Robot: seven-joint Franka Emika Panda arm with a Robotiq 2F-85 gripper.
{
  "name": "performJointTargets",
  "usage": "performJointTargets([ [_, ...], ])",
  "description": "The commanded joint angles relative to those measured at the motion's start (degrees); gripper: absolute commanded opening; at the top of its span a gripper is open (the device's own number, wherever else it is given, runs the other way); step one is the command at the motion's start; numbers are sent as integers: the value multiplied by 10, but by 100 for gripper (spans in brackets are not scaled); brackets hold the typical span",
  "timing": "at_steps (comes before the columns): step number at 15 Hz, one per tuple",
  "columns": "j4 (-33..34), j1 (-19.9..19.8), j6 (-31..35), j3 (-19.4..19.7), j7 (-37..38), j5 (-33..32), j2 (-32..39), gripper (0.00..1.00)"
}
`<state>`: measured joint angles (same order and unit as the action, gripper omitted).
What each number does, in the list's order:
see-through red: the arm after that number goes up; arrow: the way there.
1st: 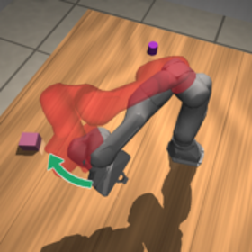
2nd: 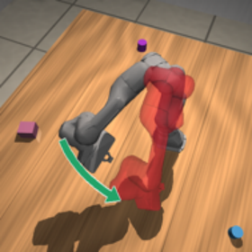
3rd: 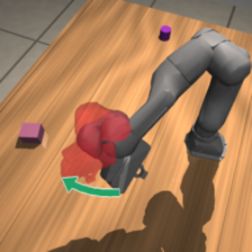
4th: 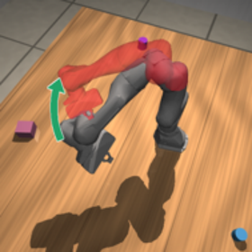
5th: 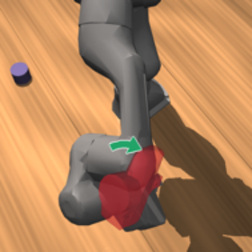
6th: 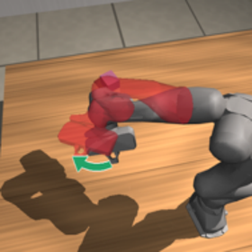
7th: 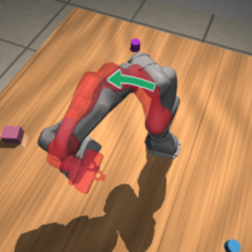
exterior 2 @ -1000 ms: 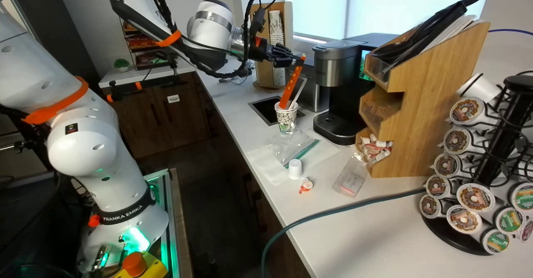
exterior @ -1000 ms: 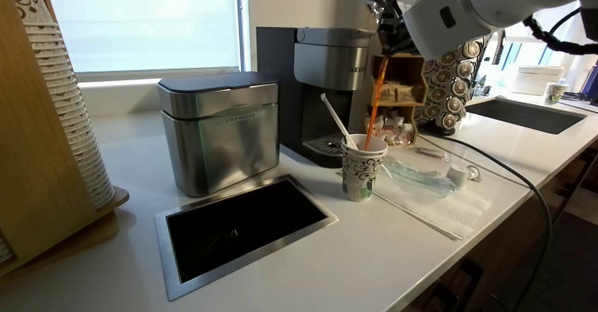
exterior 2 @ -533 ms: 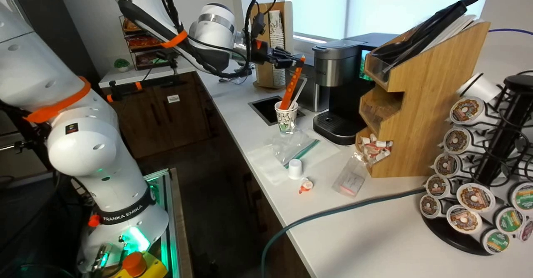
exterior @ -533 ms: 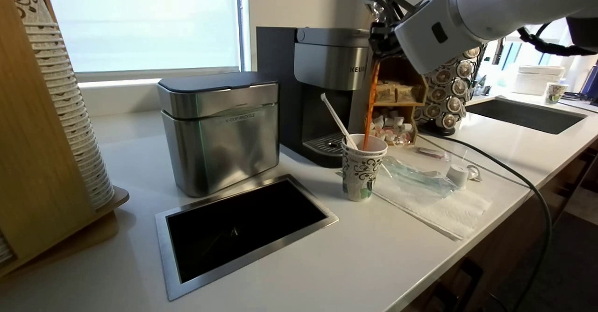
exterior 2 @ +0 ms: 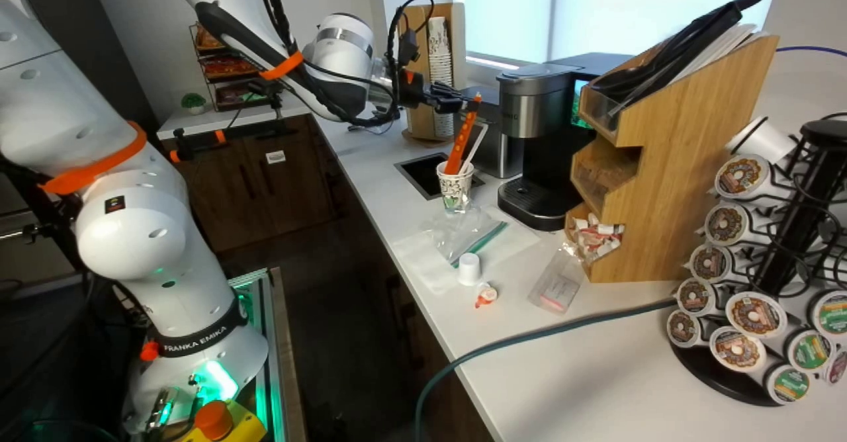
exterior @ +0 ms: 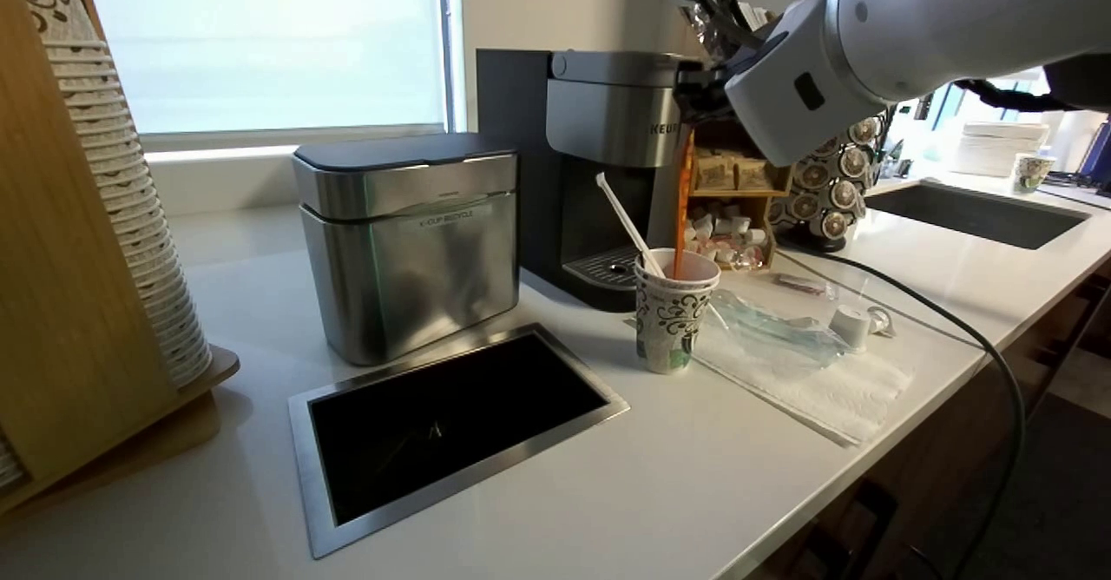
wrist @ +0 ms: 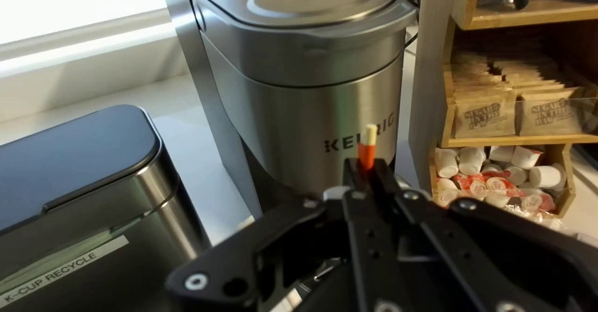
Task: Put the orange object inside the cup
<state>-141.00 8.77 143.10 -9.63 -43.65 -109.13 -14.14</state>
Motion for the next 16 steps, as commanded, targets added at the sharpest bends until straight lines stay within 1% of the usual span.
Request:
performJointTargets([
  [1,-9,7,-25,-5,10,-13,10,2],
  [6,-24,6,-42,-3,1,-8,16,2],
  [12,-27,9,-44,-5,-2,0,27,2],
  [13,-27,9,-44,-5,-1,1,28,32],
  [14,-27,9,-45,-5,-1,1,29,33],
  [16,-26,9,-45,-5,-2,2,31,46],
])
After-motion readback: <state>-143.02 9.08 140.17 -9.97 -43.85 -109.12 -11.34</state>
